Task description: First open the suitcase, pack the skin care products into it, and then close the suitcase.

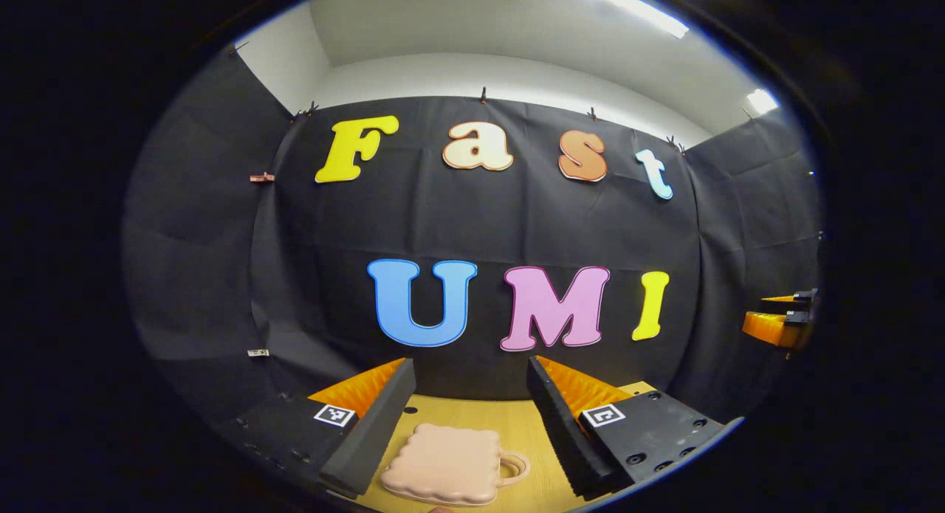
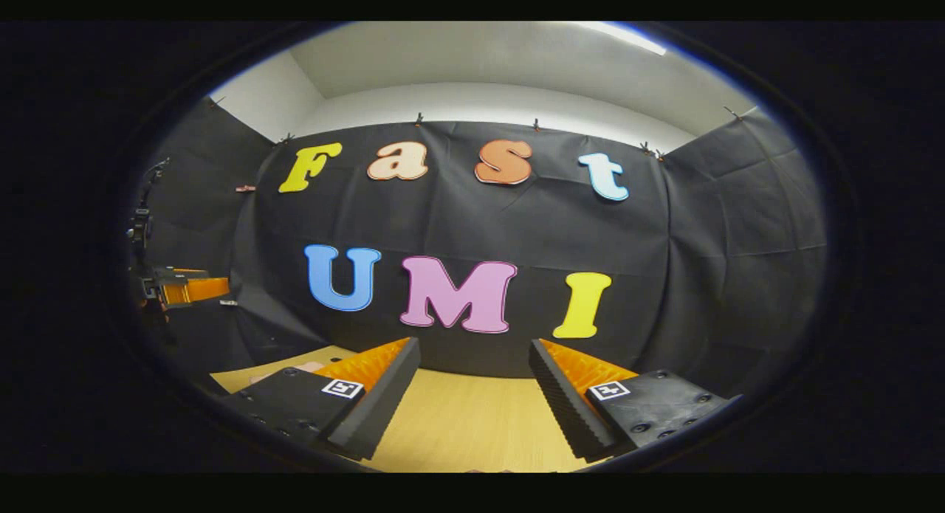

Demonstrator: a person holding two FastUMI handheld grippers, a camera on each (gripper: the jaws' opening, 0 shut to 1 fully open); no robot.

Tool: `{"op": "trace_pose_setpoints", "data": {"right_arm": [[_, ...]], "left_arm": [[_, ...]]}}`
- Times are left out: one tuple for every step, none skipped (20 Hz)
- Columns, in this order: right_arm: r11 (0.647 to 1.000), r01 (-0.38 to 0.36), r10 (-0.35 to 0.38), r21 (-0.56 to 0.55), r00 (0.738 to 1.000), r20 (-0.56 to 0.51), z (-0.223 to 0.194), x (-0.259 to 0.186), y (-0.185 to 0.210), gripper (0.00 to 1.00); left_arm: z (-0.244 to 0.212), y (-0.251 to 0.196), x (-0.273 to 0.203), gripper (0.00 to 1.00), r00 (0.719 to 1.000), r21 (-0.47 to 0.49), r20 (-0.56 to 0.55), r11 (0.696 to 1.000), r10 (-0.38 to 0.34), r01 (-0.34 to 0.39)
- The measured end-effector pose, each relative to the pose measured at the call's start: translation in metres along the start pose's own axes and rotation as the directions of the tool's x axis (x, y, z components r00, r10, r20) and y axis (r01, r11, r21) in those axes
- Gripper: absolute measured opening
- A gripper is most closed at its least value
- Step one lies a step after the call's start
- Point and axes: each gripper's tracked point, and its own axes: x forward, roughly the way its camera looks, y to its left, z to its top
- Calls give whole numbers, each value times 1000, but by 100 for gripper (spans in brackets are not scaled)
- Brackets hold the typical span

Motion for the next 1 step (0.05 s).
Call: {"op": "trace_pose_setpoints", "data": {"right_arm": [[1000, -3, 3, -2, 1000, -1, -1, 1, 1, 95]], "left_arm": [[3, 5, 0, 96, 1000, 8, 6, 1000, 15, -15]]}}
